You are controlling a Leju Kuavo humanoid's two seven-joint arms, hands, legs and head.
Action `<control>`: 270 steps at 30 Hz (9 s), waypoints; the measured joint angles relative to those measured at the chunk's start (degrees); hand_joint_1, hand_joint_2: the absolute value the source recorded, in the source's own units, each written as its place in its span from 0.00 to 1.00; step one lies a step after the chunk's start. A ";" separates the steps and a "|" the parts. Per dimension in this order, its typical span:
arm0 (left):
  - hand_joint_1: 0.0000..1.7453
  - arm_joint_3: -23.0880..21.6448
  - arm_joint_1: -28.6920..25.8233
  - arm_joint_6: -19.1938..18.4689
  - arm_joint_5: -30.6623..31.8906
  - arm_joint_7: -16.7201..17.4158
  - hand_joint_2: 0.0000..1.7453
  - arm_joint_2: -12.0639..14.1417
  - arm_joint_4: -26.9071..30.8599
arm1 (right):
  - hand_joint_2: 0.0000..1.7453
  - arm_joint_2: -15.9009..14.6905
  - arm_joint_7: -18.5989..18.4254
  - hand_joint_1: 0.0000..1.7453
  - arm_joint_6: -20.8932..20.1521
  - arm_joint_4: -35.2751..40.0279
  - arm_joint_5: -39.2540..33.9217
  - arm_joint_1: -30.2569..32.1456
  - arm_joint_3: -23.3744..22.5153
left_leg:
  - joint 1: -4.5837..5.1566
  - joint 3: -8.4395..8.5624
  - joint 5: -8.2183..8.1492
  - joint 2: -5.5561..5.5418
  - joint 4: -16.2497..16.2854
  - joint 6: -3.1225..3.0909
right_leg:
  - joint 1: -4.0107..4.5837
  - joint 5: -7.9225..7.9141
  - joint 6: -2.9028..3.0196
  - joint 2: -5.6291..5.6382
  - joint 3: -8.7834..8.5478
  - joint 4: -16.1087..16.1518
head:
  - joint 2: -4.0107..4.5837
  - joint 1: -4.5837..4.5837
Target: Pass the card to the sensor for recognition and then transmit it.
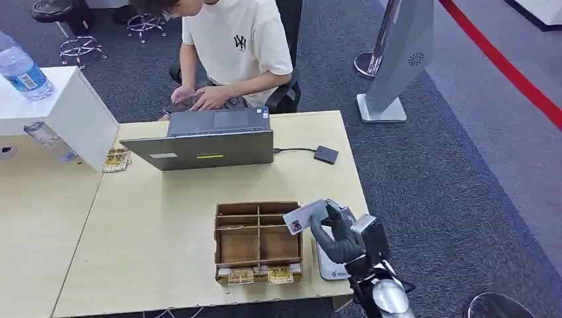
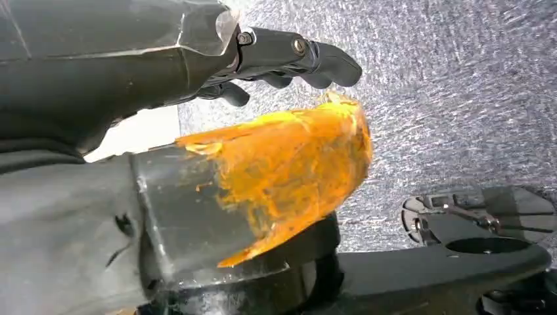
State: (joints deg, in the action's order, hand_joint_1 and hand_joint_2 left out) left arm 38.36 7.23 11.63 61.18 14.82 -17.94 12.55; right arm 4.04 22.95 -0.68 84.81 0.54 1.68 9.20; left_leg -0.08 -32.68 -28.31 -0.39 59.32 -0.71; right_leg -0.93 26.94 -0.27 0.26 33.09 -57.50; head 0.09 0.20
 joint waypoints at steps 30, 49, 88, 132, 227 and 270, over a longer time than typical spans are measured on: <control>0.00 0.83 -1.23 -2.62 -0.39 -2.69 0.00 2.19 0.00 | 1.00 -3.32 -1.36 1.00 5.58 -11.52 17.64 -3.41 -13.41 | 0.00 0.00 0.01 0.01 0.01 -0.01 | 0.00 -0.03 -0.03 0.01 -0.03 0.00 | 0.00 0.00; 0.00 1.66 -1.30 -3.52 -1.00 -2.86 0.00 2.78 0.00 | 1.00 -8.85 0.37 1.00 -10.03 -13.55 11.98 -5.00 -15.08 | 0.00 0.00 0.01 0.00 0.02 -0.01 | 0.00 -0.03 -0.04 0.00 -0.03 0.00 | 0.00 0.02; 0.00 3.85 -1.93 -4.09 -2.34 -3.02 0.00 3.34 0.00 | 1.00 -16.63 -0.87 1.00 -12.83 -15.87 25.31 -8.44 -4.19 | 0.00 0.00 0.01 0.01 0.02 -0.01 | 0.00 -0.03 -0.04 0.01 -0.03 0.00 | 0.00 0.02; 0.00 5.88 -2.19 -4.48 -2.34 -3.02 0.00 3.52 0.00 | 1.00 -18.53 -3.19 1.00 -5.54 -19.13 30.99 -11.27 2.15 | -0.01 0.08 0.01 0.01 0.02 -0.02 | 0.00 -0.03 -0.04 0.01 -0.12 -0.01 | 0.00 0.00; 0.00 -5.71 3.17 -6.27 11.41 3.00 0.00 -0.48 0.00 | 1.00 12.35 7.67 0.00 40.53 3.83 61.40 -12.94 8.84 | -0.03 -0.05 0.21 -0.07 -0.03 0.05 | 0.00 -0.17 0.01 -0.02 0.05 -0.05 | 0.00 0.00; 0.00 -5.71 2.10 -4.37 7.78 2.47 0.00 0.20 0.00 | 1.00 8.48 -2.10 0.45 40.53 -4.07 77.05 -0.22 13.14 | -0.02 -0.06 0.21 -0.01 -0.03 0.05 | 0.01 -0.18 0.00 0.00 0.07 -0.04 | 0.00 0.00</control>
State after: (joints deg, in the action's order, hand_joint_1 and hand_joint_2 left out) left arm 32.65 9.33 7.26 68.96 17.29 -17.75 12.55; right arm 12.52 20.85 39.85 80.74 77.59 1.46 22.34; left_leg -0.11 -32.74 -28.11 -0.39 59.28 -0.65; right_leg -0.92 26.76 -0.27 0.26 33.16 -57.54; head 0.09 0.20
